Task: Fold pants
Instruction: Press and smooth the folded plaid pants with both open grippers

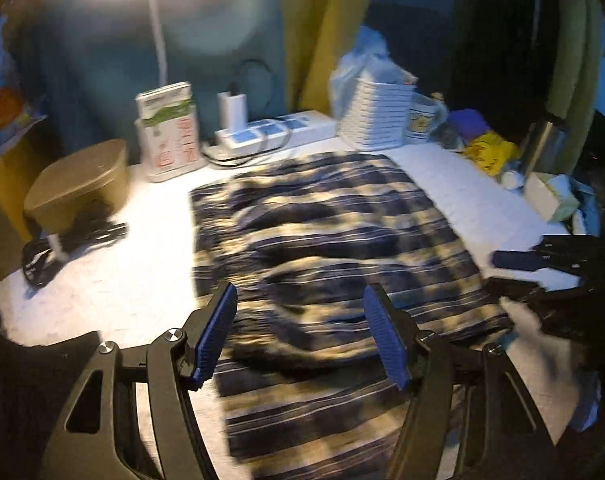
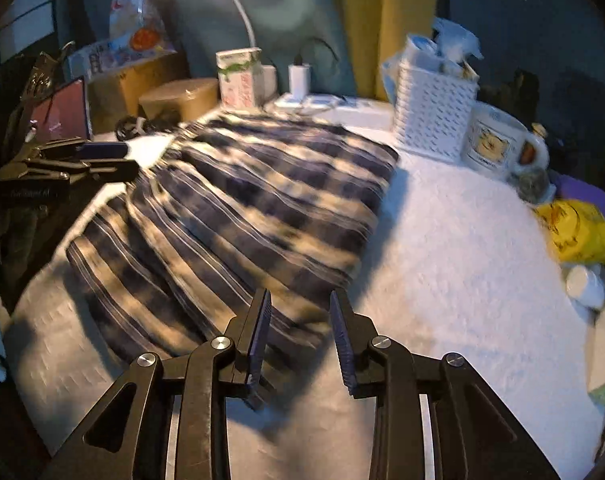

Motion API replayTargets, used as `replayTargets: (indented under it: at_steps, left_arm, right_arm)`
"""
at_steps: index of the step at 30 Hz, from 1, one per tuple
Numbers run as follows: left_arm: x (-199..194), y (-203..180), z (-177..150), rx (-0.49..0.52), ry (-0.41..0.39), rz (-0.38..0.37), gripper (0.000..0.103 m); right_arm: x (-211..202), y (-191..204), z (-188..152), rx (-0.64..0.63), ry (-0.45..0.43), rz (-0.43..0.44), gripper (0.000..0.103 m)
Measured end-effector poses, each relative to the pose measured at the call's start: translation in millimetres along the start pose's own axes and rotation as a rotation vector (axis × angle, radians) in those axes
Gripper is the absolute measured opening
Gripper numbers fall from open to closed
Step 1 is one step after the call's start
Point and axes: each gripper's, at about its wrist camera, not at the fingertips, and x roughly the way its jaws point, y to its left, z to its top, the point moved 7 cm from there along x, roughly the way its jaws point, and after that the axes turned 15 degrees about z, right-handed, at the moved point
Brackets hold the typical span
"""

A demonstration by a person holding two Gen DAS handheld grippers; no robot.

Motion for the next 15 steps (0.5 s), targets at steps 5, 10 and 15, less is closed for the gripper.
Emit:
replayTargets:
  at_steps: [5, 10, 15]
  left_arm:
    - [23.5, -16.2, -17.0, 0.037, 0.072, -0.003, 0.066]
    - [27.1, -20.3, -30.4, 0.079, 0.074, 0.016, 0.066]
    - [21.7, -16.9, -35.3, 0.090, 0.072, 0.017, 0.066]
  right_arm:
    - [26.0, 17.5, -6.4, -0.035, 0.062, 0.022, 0.032]
    - [22.4, 19.4, -23.0, -0.025, 0.067, 0.027, 0.032]
    - [7.4, 16.5, -38.8, -0.030, 0.063, 0.028, 0.035]
